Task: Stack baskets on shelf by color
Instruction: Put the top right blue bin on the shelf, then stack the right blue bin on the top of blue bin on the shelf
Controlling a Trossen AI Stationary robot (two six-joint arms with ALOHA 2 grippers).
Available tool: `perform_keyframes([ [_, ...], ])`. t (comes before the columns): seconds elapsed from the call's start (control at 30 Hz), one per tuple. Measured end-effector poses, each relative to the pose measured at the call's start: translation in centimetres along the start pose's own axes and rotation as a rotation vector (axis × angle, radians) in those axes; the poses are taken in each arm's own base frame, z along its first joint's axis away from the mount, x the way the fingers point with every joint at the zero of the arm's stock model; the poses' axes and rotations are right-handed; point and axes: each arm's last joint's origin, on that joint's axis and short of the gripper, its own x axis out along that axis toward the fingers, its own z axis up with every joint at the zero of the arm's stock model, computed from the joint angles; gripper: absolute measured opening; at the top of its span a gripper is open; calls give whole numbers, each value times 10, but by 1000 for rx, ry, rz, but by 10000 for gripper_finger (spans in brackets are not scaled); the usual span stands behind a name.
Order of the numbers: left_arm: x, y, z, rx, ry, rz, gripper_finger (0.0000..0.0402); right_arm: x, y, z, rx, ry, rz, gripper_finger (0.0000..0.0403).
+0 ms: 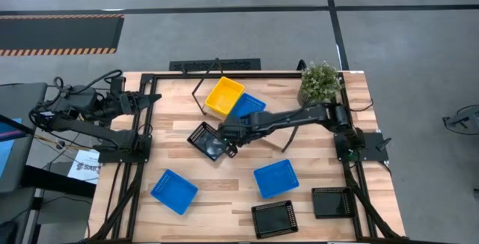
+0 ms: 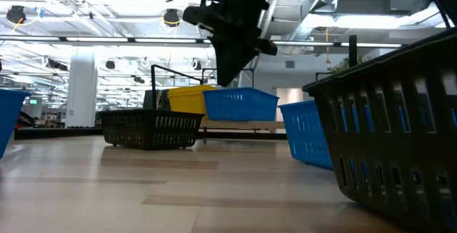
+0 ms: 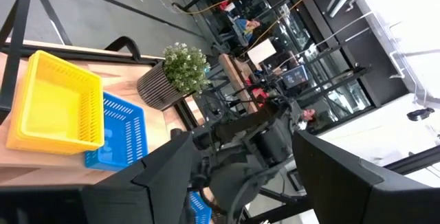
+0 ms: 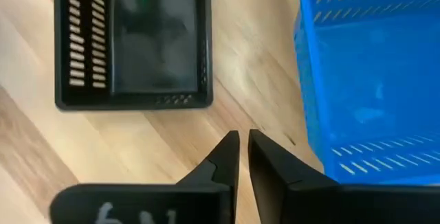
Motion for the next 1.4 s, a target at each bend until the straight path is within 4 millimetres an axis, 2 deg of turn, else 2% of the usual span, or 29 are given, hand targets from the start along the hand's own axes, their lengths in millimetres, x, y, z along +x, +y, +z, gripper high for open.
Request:
perform_keyframes([
  [0.37, 0, 0, 0, 0, -1, 0, 238, 4, -33, 15, 45, 27, -123, 26],
  [0.53, 0, 0, 0, 0, 0, -1, 238, 3, -31, 15, 47, 27, -101, 17],
  [0.63, 0, 0, 0, 0, 8, -5, 238, -14, -24, 11, 35, 35, -63, 18],
  [0.77, 0, 0, -1, 22, 36, -12, 238, -58, -10, 3, 116, 80, 56, 29],
  [0.9, 0, 0, -2, 29, 63, -26, 238, -95, 12, -28, 170, 134, 136, 62],
  [1.03, 0, 1, -3, 37, 86, -20, 238, -126, 35, -80, 210, 216, 97, 113],
  [1.13, 0, 2, -4, 38, 91, -17, 238, -140, 45, -121, 264, 281, -23, 161],
  [1.2, 0, 2, -4, 37, 93, -14, 238, -143, 48, -144, 311, 298, -101, 192],
  [1.3, 0, 2, -4, 38, 92, -10, 238, -131, 48, -168, 364, 308, -186, 228],
  [1.4, 0, 2, -4, 38, 92, -7, 238, -120, 38, -180, 404, 335, -192, 238],
])
